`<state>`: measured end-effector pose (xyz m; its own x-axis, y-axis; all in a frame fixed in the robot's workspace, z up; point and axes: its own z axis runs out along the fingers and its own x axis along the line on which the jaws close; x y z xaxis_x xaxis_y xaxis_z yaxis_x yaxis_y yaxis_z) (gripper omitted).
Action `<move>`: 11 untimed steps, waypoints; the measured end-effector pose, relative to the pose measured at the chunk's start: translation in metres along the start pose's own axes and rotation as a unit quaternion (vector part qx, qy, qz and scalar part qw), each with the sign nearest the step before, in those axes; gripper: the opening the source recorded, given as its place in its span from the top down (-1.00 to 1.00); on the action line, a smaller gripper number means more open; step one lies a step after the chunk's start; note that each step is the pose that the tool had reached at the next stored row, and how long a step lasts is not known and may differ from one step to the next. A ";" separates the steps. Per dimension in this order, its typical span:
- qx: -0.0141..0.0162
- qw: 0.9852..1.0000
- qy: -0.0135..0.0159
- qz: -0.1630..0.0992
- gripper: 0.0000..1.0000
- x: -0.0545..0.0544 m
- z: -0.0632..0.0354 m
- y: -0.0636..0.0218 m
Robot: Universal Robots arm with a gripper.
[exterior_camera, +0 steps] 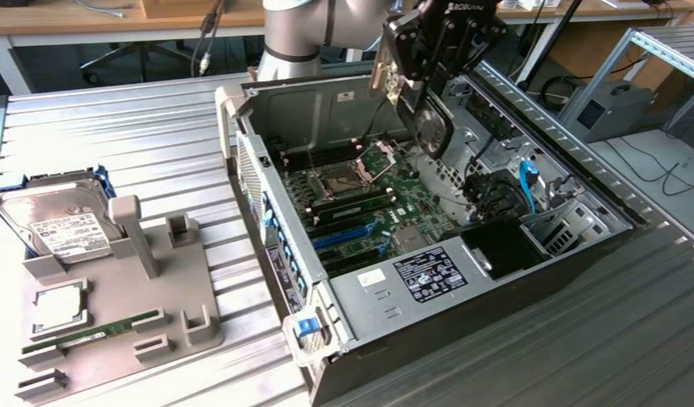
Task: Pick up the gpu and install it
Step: 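Pick up the gpu and move the gpu toward the slot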
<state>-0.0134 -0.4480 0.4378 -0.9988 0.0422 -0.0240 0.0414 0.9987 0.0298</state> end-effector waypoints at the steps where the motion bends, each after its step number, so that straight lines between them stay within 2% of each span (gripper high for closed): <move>1: 0.000 1.000 0.000 0.000 0.47 -0.003 0.0001 0.0002; 5: 0.000 1.000 0.000 0.000 0.47 -0.025 0.0006 0.0014; 11: 0.000 1.000 0.000 0.000 0.47 -0.046 0.0012 0.0025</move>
<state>0.0324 -0.4474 0.4378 -0.9988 0.0421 -0.0240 0.0414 0.9987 0.0298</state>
